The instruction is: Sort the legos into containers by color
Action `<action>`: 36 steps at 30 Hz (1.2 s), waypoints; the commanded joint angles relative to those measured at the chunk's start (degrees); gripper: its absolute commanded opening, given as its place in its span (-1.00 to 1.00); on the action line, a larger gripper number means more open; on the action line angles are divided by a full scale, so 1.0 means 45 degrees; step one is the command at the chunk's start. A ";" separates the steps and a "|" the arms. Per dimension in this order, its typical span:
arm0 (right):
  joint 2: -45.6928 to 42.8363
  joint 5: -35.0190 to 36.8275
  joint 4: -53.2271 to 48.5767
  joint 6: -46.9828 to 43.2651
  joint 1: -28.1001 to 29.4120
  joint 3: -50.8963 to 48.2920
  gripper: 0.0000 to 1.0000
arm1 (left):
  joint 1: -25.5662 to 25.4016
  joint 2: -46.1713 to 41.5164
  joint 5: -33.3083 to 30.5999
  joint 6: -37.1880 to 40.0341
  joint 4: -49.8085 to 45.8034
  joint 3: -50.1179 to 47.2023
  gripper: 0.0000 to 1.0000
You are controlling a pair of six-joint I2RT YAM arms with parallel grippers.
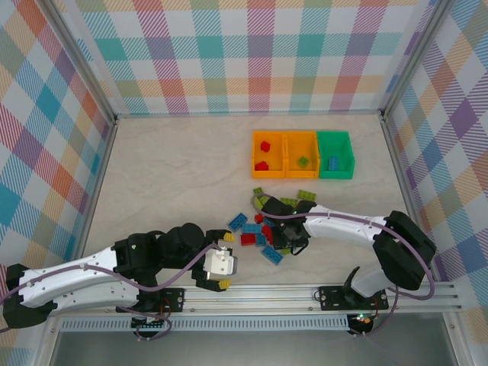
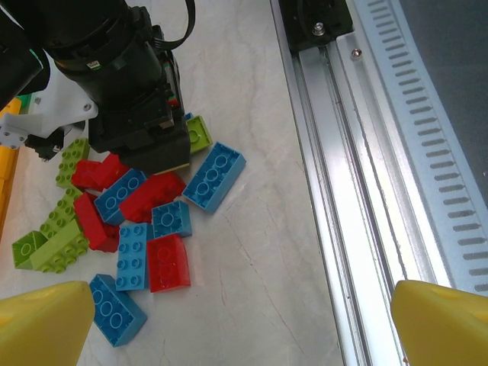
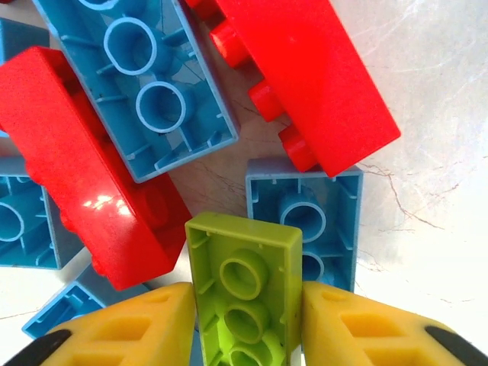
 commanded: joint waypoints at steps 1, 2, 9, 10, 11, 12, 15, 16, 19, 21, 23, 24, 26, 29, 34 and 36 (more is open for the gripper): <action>-0.0063 0.0299 -0.0229 0.0119 0.0115 0.0330 -0.25 | 0.0133 -0.0049 0.0234 0.0143 -0.0058 -0.0099 1.00; -0.0110 0.0345 -0.0282 0.0129 0.0108 0.0352 -0.26 | 0.0139 -0.0054 0.0231 0.0143 -0.0049 -0.0101 1.00; -0.1454 0.0927 -0.0365 0.0127 0.0099 0.0451 -0.43 | 0.0174 -0.0088 0.0252 0.0126 -0.0019 -0.0101 1.00; -0.1627 0.1073 -0.0434 0.0054 0.0071 0.0509 -0.47 | 0.0190 -0.0115 0.0260 0.0114 -0.0009 -0.0107 1.00; -0.1720 0.1122 -0.0465 -0.0020 0.0013 0.0568 -0.49 | 0.0197 -0.0107 0.0268 0.0129 0.0001 -0.0099 1.00; -0.1771 0.0989 -0.0464 -0.0135 -0.0036 0.0640 -0.48 | 0.0213 -0.0109 0.0302 0.0105 0.0001 -0.0099 1.00; -0.1537 0.0112 -0.0047 -0.0310 -0.0047 0.0594 -0.47 | 0.0261 -0.0137 0.0379 0.0095 0.0020 -0.0099 1.00; -0.1303 -0.0156 0.0033 -0.0293 -0.0057 0.0539 -0.44 | 0.0262 -0.0129 0.0380 0.0093 0.0021 -0.0109 1.00; -0.0721 -0.0499 0.0244 -0.0271 -0.0057 0.0385 -0.36 | 0.0274 -0.0147 0.0379 0.0099 0.0001 -0.0109 1.00; -0.0474 -0.0689 0.0524 -0.0208 -0.0057 0.0266 -0.36 | 0.0271 -0.0166 0.0406 0.0073 0.0006 -0.0118 1.00; -0.0221 -0.0684 0.0553 -0.0144 -0.0075 0.0201 -0.42 | 0.0272 -0.0186 0.0427 0.0066 0.0021 -0.0119 1.00; -0.0111 -0.0617 0.0518 -0.0125 -0.0057 0.0201 -0.44 | 0.0271 -0.0186 0.0460 0.0065 0.0021 -0.0120 1.00; 0.0012 -0.0514 0.0386 -0.0124 -0.0052 0.0201 -0.44 | 0.0276 -0.0186 0.0463 0.0067 0.0021 -0.0119 1.00; 0.0023 -0.0324 0.0215 -0.0102 -0.0057 0.0130 -0.43 | 0.0274 -0.0206 0.0466 0.0066 0.0011 -0.0147 1.00; 0.0100 -0.0396 0.0185 -0.0056 -0.0057 -0.0047 -0.34 | 0.0291 -0.0195 0.0503 0.0071 0.0059 -0.0158 1.00; 0.0139 -0.0511 0.0250 0.0001 -0.0057 -0.0136 -0.37 | 0.0294 -0.0187 0.0507 0.0070 0.0079 -0.0194 1.00</action>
